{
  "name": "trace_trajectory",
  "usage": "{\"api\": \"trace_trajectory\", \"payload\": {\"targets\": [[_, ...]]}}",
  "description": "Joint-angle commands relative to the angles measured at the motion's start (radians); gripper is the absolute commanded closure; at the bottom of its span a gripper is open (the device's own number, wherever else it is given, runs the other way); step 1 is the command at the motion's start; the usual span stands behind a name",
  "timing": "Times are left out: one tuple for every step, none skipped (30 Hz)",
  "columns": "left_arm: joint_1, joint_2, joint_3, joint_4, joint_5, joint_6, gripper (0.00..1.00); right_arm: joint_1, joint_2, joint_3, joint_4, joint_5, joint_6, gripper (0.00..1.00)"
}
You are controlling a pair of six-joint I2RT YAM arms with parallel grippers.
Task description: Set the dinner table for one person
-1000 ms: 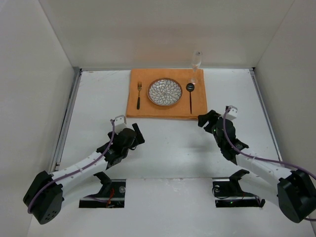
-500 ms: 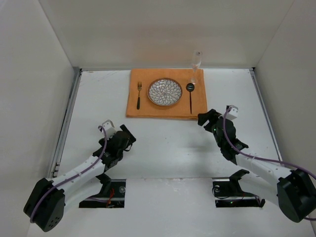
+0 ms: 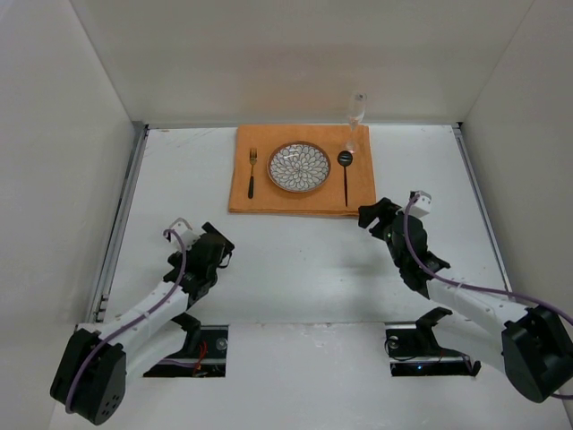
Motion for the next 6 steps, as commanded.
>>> {"api": "trace_trajectory", "payload": {"targets": [[0.012, 0.001, -0.004, 0.028, -0.034, -0.013, 0.00, 0.003, -0.003, 0.012, 0.061, 0.003, -0.006, 0.23], [0.015, 0.004, 0.001, 0.028, -0.029, -0.010, 0.00, 0.003, -0.006, 0.009, 0.063, 0.006, -0.003, 0.23], [0.015, 0.008, 0.008, 0.028, -0.029, -0.004, 0.00, -0.002, -0.004, 0.009, 0.063, 0.002, -0.003, 0.23], [0.009, 0.017, 0.015, 0.028, -0.034, -0.001, 0.00, -0.003, -0.003, 0.011, 0.058, -0.005, -0.003, 0.23], [0.003, 0.025, 0.018, 0.028, -0.040, 0.008, 0.00, 0.000, -0.006, 0.012, 0.055, -0.009, -0.004, 0.23], [0.000, 0.031, 0.018, 0.033, -0.046, 0.015, 0.00, 0.001, -0.013, 0.012, 0.055, -0.005, -0.006, 0.23]]}}
